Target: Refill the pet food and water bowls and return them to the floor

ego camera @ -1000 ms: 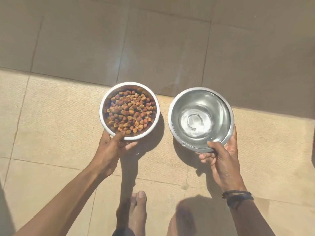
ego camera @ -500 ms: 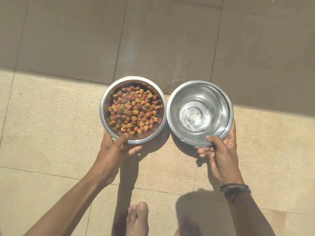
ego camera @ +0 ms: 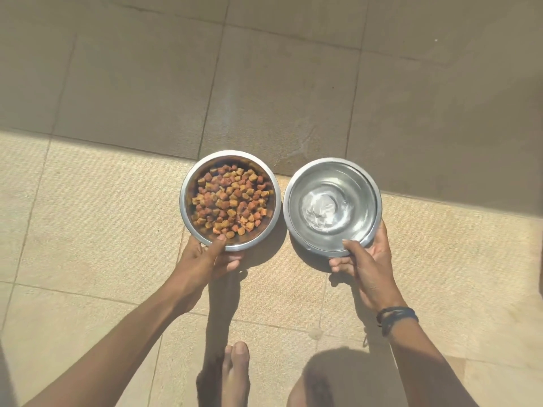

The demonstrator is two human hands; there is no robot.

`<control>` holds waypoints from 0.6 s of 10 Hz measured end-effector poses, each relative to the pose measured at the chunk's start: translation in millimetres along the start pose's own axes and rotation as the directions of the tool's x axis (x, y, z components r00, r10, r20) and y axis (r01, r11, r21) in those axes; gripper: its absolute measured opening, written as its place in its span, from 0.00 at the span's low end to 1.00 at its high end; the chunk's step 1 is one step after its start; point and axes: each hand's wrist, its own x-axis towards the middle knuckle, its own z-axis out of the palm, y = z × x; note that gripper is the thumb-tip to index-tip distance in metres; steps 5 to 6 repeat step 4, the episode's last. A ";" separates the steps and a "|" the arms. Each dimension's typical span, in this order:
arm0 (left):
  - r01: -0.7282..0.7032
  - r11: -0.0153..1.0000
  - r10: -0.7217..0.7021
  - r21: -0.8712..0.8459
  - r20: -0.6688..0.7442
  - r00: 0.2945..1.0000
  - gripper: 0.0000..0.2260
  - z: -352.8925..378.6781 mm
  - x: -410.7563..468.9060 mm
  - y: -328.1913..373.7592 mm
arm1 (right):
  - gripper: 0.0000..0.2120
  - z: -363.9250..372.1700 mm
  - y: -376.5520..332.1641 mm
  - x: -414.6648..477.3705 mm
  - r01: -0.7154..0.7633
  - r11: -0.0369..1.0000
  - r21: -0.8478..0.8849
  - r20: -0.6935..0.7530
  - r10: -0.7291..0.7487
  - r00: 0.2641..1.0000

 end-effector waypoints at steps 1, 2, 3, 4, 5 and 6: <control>0.022 0.996 -0.021 0.088 -0.005 1.000 0.17 3.8 -5.6 0.0 | 0.32 4.1 -3.0 -2.8 -0.023 1.000 0.010 -0.002 0.023 1.000; 0.046 0.987 -0.043 0.155 -0.026 0.999 0.22 2.4 -15.5 -2.7 | 0.35 6.3 -7.8 -10.2 -0.045 0.997 -0.062 -0.027 0.043 0.999; 0.124 0.964 -0.107 0.236 -0.082 0.991 0.29 4.1 -34.3 0.6 | 0.45 5.9 -18.2 -28.1 -0.128 0.977 -0.171 -0.102 0.112 0.988; 0.132 0.894 -0.113 0.427 -0.071 0.991 0.33 10.8 -66.6 14.6 | 0.49 8.7 -31.8 -58.0 -0.166 0.923 -0.348 -0.201 0.099 0.975; 0.132 0.894 -0.113 0.427 -0.071 0.991 0.33 10.8 -66.6 14.6 | 0.49 8.7 -31.8 -58.0 -0.166 0.923 -0.348 -0.201 0.099 0.975; 0.132 0.894 -0.113 0.427 -0.071 0.991 0.33 10.8 -66.6 14.6 | 0.49 8.7 -31.8 -58.0 -0.166 0.923 -0.348 -0.201 0.099 0.975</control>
